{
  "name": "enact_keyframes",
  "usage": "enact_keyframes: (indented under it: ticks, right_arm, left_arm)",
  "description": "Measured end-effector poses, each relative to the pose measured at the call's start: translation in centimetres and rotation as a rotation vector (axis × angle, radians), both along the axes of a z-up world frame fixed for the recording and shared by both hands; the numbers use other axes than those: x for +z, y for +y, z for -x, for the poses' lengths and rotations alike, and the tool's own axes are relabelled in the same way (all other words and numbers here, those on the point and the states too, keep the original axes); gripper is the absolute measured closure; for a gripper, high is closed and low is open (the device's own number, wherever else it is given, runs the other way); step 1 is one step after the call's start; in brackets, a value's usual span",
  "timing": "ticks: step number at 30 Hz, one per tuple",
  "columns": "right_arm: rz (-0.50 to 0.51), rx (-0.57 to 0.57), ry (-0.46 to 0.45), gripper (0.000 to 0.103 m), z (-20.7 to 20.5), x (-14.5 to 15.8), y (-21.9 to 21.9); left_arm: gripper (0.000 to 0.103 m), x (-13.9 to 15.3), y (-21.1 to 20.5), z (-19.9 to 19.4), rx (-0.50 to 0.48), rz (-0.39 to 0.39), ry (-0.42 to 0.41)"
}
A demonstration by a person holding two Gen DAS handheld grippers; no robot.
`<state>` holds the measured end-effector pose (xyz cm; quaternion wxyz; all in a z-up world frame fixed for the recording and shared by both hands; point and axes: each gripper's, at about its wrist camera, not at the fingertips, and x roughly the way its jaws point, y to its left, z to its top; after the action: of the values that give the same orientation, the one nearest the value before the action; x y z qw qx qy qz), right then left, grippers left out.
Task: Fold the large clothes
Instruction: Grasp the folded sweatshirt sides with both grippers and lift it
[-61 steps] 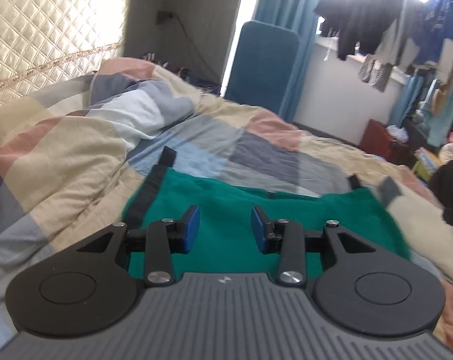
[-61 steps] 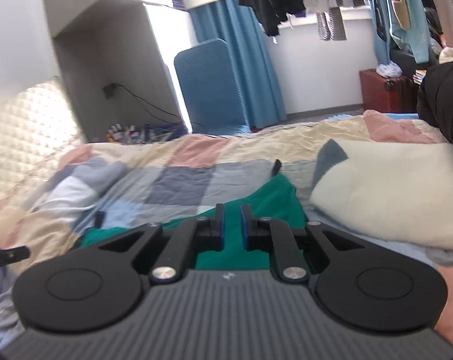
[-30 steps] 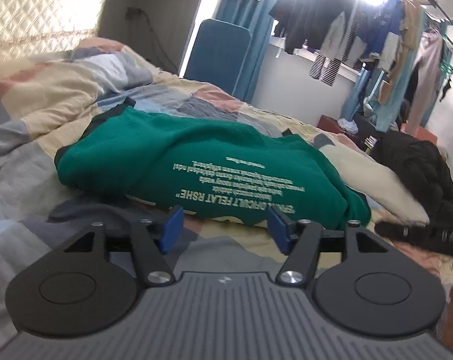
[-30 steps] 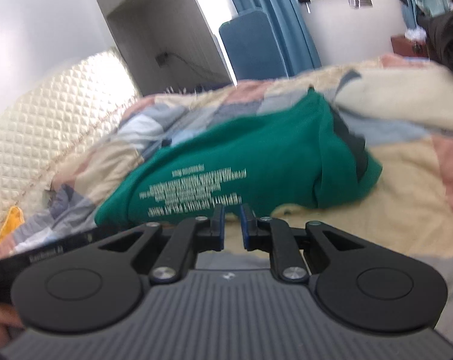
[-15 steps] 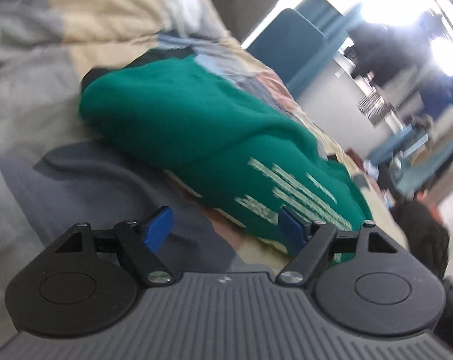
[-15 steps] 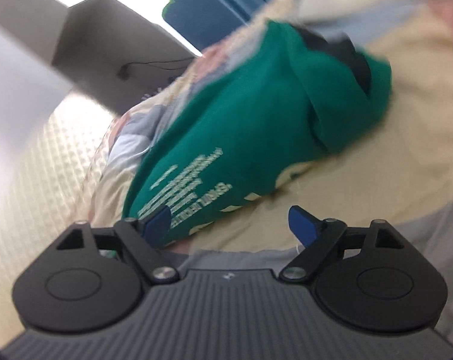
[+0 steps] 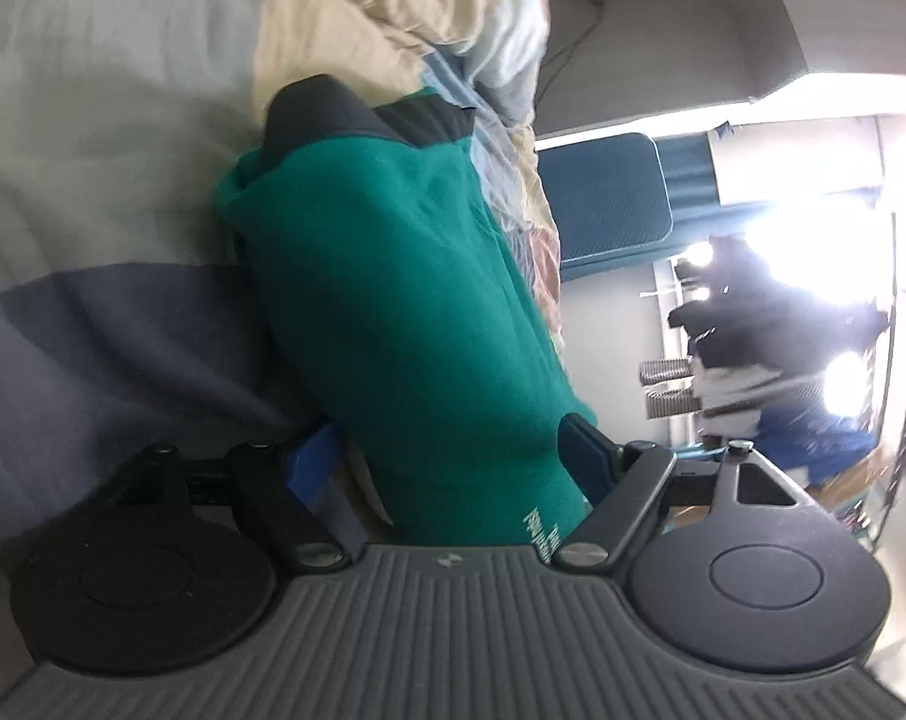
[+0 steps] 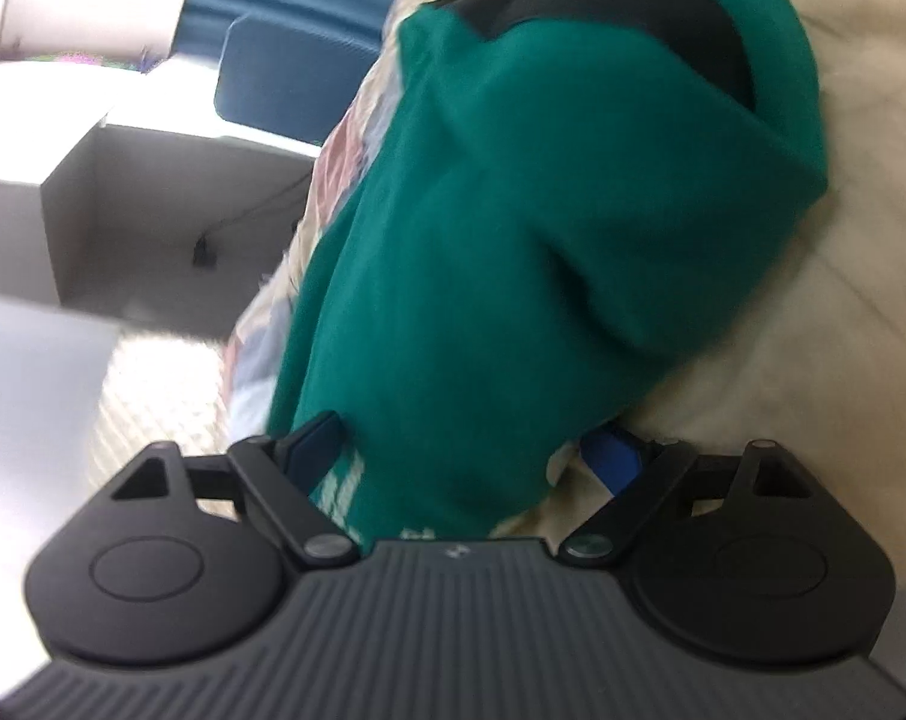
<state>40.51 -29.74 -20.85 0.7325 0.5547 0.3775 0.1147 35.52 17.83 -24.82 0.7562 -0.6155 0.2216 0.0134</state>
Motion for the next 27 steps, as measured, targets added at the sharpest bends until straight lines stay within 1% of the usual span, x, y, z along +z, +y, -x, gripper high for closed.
enact_keyframes:
  ticks: [2, 3, 4, 6, 8, 9, 10, 11, 12, 13, 14, 15, 16, 17, 19, 21, 23, 25, 27]
  right_arm:
    - [-0.017, -0.008, 0.011, 0.013, -0.1, -0.1, -0.1]
    - [-0.032, -0.018, 0.019, 0.013, 0.0, -0.1, -0.2]
    - [-0.047, -0.027, 0.024, 0.013, 0.3, -0.3, -0.5]
    - [-0.062, -0.044, 0.030, 0.013, 0.4, -0.7, -0.7]
    - [-0.046, -0.049, 0.020, 0.013, 0.2, -0.9, -0.5]
    - [-0.031, -0.048, 0.006, 0.013, 0.1, -0.9, -0.3]
    - [-0.012, -0.040, -0.010, 0.013, 0.1, -0.8, 0.0]
    - [0.011, -0.025, -0.025, 0.013, 0.0, -0.8, 0.2]
    - [0.028, -0.018, -0.037, 0.017, 0.1, -0.7, 0.3]
    - [0.039, -0.014, -0.041, 0.020, 0.2, -0.6, 0.3]
    - [0.052, -0.004, -0.046, 0.027, 0.3, -0.5, 0.2]
    - [0.065, 0.006, -0.055, 0.033, 0.5, -0.3, 0.1]
    - [0.071, 0.011, -0.060, 0.038, 0.6, -0.3, 0.1]
    - [0.077, 0.014, -0.067, 0.041, 0.8, -0.2, 0.1]
    - [0.092, 0.021, -0.093, 0.048, 1.2, 0.5, -0.1]
    - [0.109, 0.027, -0.128, 0.052, 2.0, 1.7, -0.2]
    - [0.117, 0.033, -0.154, 0.054, 2.6, 2.7, -0.5]
    - [0.122, 0.037, -0.172, 0.055, 3.8, 3.7, -1.1]
    - [0.131, 0.042, -0.187, 0.056, 5.1, 4.5, -1.6]
  left_arm:
    - [0.023, -0.2, 0.5, -0.7, 0.012, 0.023, -0.003]
    - [0.023, -0.2, 0.7, -0.9, 0.031, 0.019, -0.004]
    - [0.023, -0.2, 0.8, -1.0, 0.038, 0.009, -0.022]
    - [0.023, 0.1, 0.7, -1.9, 0.013, -0.057, -0.016]
    - [0.024, 0.3, 0.4, -2.9, -0.009, -0.143, 0.005]
    - [0.025, 0.2, 0.4, -3.2, -0.005, -0.154, 0.007]
    - [0.029, 0.0, 0.4, -3.4, 0.007, -0.152, 0.004]
    - [0.037, -0.2, 0.3, -3.5, 0.021, -0.158, 0.004]
    - [0.043, -0.1, 0.2, -3.6, 0.029, -0.181, 0.006]
    - [0.055, 0.0, 0.1, -3.5, 0.032, -0.207, 0.008]
    - [0.062, 0.1, 0.0, -3.3, 0.035, -0.226, 0.008]
    - [0.065, 0.3, -0.1, -3.2, 0.038, -0.234, 0.009]
    - [0.070, 0.4, -0.1, -3.0, 0.041, -0.234, 0.008]
    - [0.074, 0.6, -0.1, -2.6, 0.041, -0.239, 0.000]
    - [0.077, 1.2, -0.2, -1.9, 0.042, -0.264, -0.005]
    - [0.079, 1.8, -0.2, -0.8, 0.048, -0.265, -0.015]
    - [0.080, 2.6, -0.3, 0.4, 0.057, -0.282, -0.026]
    - [0.081, 3.3, -0.5, 1.8, 0.058, -0.274, -0.037]
    - [0.081, 4.2, -1.0, 3.5, 0.054, -0.291, -0.051]
